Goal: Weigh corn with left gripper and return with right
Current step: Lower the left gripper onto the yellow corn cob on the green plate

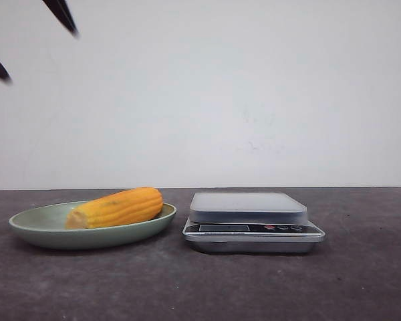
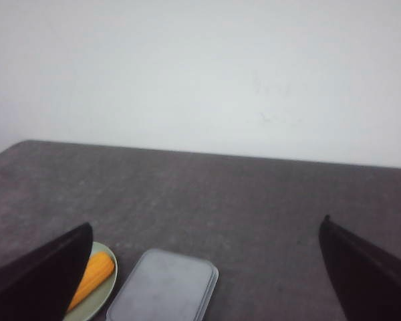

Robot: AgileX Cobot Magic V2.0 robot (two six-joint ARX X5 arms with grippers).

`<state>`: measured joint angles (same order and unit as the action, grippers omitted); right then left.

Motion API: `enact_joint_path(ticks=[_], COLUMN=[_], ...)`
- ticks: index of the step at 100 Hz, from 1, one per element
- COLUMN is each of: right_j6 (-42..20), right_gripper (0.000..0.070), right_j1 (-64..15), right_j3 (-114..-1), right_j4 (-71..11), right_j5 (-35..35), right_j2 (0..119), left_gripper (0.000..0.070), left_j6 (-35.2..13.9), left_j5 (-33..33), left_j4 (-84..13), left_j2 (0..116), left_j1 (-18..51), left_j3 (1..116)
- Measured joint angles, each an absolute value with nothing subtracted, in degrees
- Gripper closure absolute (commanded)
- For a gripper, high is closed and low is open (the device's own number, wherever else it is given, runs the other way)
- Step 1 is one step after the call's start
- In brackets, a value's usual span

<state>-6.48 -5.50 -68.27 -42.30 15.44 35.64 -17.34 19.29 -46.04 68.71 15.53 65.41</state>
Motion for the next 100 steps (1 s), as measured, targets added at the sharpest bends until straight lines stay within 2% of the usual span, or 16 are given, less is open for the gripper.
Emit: enact_joint_path(ticks=[12,28,45,59,64,66,67,75,76,79,100], right_j6=[-6.48,-6.48,-6.48,-6.48,-6.48,-6.48,-6.48,-6.48,-6.48,-6.48,-6.48], right_gripper=[0.0011,0.0011,0.0011,0.0012,0.0012,0.0012,0.0012,0.0012,0.0012,0.0012,0.0013], right_j1=[-5.50,-5.50,-5.50,-5.50,-5.50,-5.50,-5.50,-5.50,-5.50,-5.50,-5.50], right_j3=[-68.27,-68.27,-68.27,-68.27,-68.27,-68.27,-68.27,-68.27,-68.27,-68.27,-68.27], right_j4=[-43.05,-43.55,-44.42,-44.95,-45.21,-45.36,-45.43,-45.76,-45.76,-45.74,-45.82], right_j5=[15.44,15.42,15.14,14.98,14.98,14.98,14.98,15.00,14.98,14.98,14.98], right_j2=[35.88,35.90,35.88,35.88,35.88,35.88,35.88,35.88,35.88,35.88,35.88], left_gripper=[0.0064,0.0064,0.0064,0.0082,0.0185,0.0275,0.0294,0.0674,0.0700,0.0684,0.0689], left_j6=[-17.34,-17.28,-16.40,-16.01,-15.99,-15.97,-15.94,-15.81,-15.84,-15.79,-14.15], left_j5=[19.11,15.35,10.66,9.17,9.06,8.91,8.86,8.73,8.75,8.75,8.80], left_j4=[-42.26,-36.25,-33.34,-32.10,-31.90,-31.90,-31.92,-32.58,-32.69,-33.04,-35.99], left_j2=[77.69,86.98,94.17,98.04,99.00,99.33,99.46,100.05,100.07,100.09,100.07], left_j1=[18.04,20.91,23.38,24.53,24.73,24.84,24.86,24.95,24.95,24.95,24.93], left_j3=[65.41,65.41,65.41,65.41,65.41,65.41,65.41,65.41,65.41,65.41,66.59])
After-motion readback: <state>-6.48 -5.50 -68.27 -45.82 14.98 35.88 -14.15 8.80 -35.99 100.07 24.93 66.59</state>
